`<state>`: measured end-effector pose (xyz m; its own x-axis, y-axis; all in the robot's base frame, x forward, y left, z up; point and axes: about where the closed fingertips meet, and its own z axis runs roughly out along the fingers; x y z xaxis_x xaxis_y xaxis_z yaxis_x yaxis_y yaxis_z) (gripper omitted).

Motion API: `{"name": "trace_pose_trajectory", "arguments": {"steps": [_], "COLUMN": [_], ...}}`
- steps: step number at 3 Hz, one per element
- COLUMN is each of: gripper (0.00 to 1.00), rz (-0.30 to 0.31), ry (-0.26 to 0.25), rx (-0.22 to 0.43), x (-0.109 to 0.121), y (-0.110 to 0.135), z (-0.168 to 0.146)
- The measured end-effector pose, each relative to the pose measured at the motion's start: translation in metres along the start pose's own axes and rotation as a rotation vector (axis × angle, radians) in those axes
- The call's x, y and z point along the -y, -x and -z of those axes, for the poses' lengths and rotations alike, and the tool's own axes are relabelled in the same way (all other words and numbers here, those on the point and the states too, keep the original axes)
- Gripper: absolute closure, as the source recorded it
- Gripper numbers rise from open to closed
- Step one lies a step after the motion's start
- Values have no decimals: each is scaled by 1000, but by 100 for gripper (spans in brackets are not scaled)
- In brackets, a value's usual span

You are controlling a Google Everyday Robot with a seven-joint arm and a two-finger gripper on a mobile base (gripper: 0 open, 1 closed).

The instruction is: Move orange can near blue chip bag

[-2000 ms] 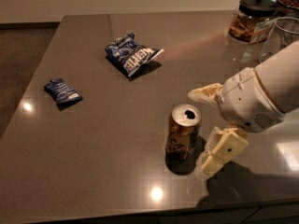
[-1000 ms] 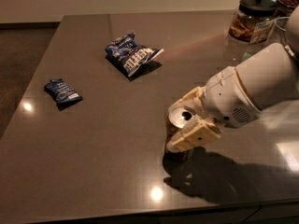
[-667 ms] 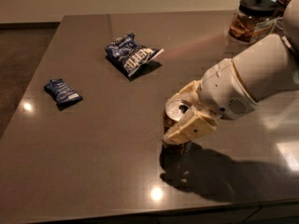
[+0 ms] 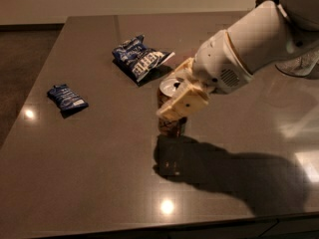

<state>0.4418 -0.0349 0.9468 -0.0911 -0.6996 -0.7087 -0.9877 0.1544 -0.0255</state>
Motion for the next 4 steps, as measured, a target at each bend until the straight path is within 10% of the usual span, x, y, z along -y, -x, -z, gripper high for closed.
{"name": "trace_pose_trajectory", "arguments": {"steps": [4], "gripper": [100], "rz": [-42], "ry": [-72], "rx": [95], "x": [107], "y": [34], "z": [-33]}}
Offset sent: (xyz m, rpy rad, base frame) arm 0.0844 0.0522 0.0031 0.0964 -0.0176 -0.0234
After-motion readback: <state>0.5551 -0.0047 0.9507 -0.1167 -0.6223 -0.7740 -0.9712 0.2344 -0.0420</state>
